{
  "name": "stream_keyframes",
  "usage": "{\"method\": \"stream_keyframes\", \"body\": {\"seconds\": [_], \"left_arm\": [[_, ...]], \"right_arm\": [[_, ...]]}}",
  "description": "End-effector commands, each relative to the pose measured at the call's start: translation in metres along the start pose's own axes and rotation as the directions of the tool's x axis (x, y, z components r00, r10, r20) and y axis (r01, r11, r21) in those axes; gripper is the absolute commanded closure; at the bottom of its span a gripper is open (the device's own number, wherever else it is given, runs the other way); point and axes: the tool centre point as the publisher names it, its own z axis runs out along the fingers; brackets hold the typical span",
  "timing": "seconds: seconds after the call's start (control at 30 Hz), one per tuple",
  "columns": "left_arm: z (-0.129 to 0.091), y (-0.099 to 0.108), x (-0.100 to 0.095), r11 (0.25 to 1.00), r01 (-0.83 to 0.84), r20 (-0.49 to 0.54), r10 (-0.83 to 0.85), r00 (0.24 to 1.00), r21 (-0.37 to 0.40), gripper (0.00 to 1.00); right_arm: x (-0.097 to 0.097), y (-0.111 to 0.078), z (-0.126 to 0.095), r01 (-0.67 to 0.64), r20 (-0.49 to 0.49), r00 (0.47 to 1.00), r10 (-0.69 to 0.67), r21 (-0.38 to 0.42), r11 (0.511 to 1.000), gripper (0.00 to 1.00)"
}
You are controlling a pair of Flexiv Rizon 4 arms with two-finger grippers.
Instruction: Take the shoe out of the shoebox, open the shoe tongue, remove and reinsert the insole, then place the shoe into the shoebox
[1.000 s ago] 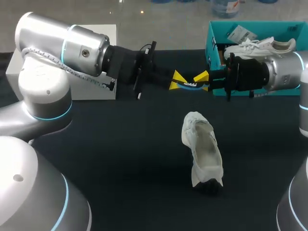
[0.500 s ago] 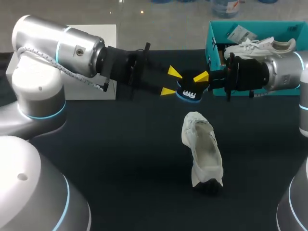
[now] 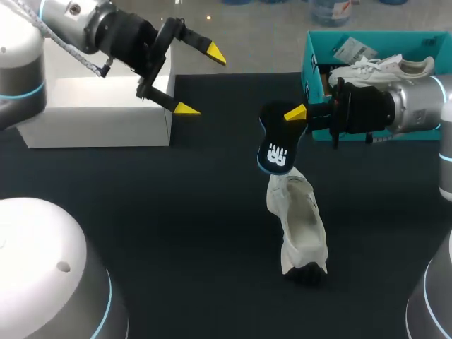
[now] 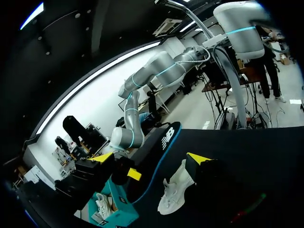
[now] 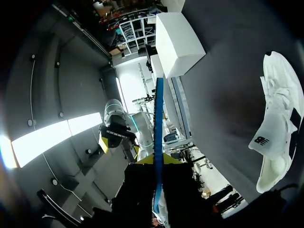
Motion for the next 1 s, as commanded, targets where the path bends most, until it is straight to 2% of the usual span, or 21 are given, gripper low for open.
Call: {"method": "stream_keyframes", "body": {"seconds": [0.03,0.07,0.1,0.7,0.77,0.87,1.0], "left_arm": [[0.0,0.0,-0.014,0.998,-0.041,-0.4,0.023,0.916,-0.037,0.0],[0.003,-0.002,-0.016,0.997,-0.059,-0.43,0.028,0.902,-0.059,0.0],[0.006,-0.003,-0.019,0.988,-0.099,-0.463,0.031,0.886,-0.122,0.0],[0.006,-0.003,-0.019,0.988,-0.099,-0.463,0.031,0.886,-0.122,0.0],[0.014,-0.003,-0.031,0.955,-0.223,-0.562,0.078,0.824,-0.195,0.0],[0.022,0.004,-0.04,0.92,-0.307,-0.643,0.083,0.761,-0.243,0.0],[0.031,0.016,-0.052,0.889,-0.385,-0.704,0.108,0.702,-0.247,0.0]], "right_arm": [[0.0,-0.001,0.0,-0.001,0.004,1.0,0.001,-0.001,1.0,1.0],[0.0,-0.001,0.0,-0.001,0.004,1.0,0.001,-0.001,1.0,1.0],[0.0,-0.001,0.0,-0.001,0.004,1.0,0.001,-0.001,1.0,1.0],[0.0,-0.001,0.0,-0.001,0.004,1.0,0.001,-0.001,1.0,1.0],[0.0,-0.001,0.0,-0.001,0.004,1.0,0.001,-0.001,1.0,1.0],[0.0,-0.001,0.0,-0.001,0.004,1.0,0.001,-0.001,1.0,1.0],[0.0,-0.001,0.0,-0.001,0.004,1.0,0.001,-0.001,1.0,1.0]]}}
